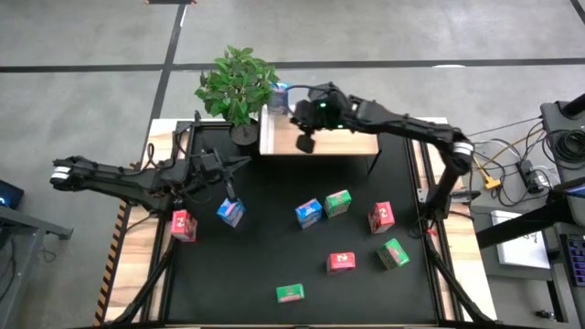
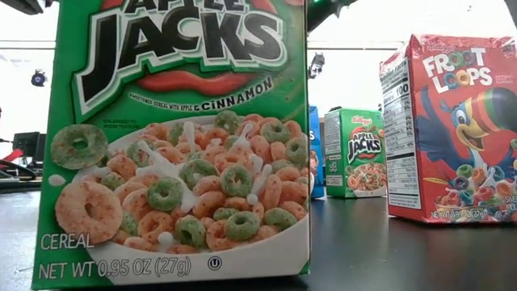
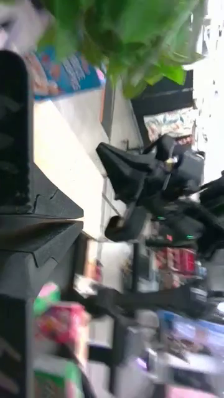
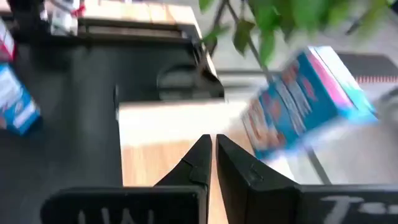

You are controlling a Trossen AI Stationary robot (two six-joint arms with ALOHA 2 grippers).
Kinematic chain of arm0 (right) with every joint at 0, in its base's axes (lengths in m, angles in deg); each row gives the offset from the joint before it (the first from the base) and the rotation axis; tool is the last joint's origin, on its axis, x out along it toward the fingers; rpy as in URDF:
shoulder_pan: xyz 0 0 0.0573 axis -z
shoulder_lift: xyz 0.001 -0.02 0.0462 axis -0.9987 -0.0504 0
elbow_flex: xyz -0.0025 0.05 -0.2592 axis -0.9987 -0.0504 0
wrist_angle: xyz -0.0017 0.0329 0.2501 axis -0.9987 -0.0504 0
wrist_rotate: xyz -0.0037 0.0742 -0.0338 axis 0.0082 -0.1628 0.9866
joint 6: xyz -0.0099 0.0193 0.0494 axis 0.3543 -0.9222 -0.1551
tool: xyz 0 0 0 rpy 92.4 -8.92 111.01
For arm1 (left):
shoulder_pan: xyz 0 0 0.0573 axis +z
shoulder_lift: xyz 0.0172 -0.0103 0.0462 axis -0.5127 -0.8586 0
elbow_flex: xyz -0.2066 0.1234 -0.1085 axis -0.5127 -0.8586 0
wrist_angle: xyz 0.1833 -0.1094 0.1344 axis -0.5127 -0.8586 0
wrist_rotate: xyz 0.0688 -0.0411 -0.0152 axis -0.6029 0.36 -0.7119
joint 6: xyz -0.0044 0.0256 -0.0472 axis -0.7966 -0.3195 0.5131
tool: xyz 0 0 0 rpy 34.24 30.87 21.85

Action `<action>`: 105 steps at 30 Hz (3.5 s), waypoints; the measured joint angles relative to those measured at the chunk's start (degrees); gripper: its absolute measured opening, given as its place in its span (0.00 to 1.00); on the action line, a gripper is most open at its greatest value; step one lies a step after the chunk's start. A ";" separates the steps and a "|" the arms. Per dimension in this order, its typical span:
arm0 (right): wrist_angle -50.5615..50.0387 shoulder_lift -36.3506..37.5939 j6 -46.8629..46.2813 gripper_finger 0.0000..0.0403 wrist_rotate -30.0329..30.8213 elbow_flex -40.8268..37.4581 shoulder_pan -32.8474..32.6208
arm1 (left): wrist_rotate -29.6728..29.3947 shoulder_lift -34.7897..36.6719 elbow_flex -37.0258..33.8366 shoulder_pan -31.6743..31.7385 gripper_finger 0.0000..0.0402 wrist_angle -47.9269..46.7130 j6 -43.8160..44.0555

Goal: Stack cereal on shelf
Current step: Put the bottom green cereal box on the shelf

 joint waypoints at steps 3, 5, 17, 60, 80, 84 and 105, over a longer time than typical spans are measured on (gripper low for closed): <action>0.04 5.50 0.44 0.03 0.14 -2.21 -0.12 | 6.85 -0.14 4.33 -1.04 0.00 -2.24 1.68; 0.59 9.60 1.50 0.03 1.62 -3.10 0.02 | 11.77 -1.02 7.05 -2.09 0.00 -3.18 3.09; 0.48 22.95 -2.54 0.03 1.54 -7.08 0.76 | 16.16 -3.30 9.34 -8.17 0.00 -6.63 5.79; 22.15 47.85 -2.51 0.03 1.14 -53.20 -17.40 | 22.11 -46.76 55.59 -19.21 0.01 -64.67 42.58; 32.63 47.69 -4.97 0.03 1.74 -55.12 -17.37 | 14.07 -62.95 65.66 -33.77 0.64 -64.96 41.84; 32.55 47.69 -4.98 0.03 1.72 -55.20 -17.37 | 12.85 -65.90 65.72 -34.21 0.68 -64.22 41.03; 32.36 47.71 -5.52 0.03 3.16 -55.20 -17.37 | 5.00 -67.30 65.53 -35.64 0.70 -64.17 45.41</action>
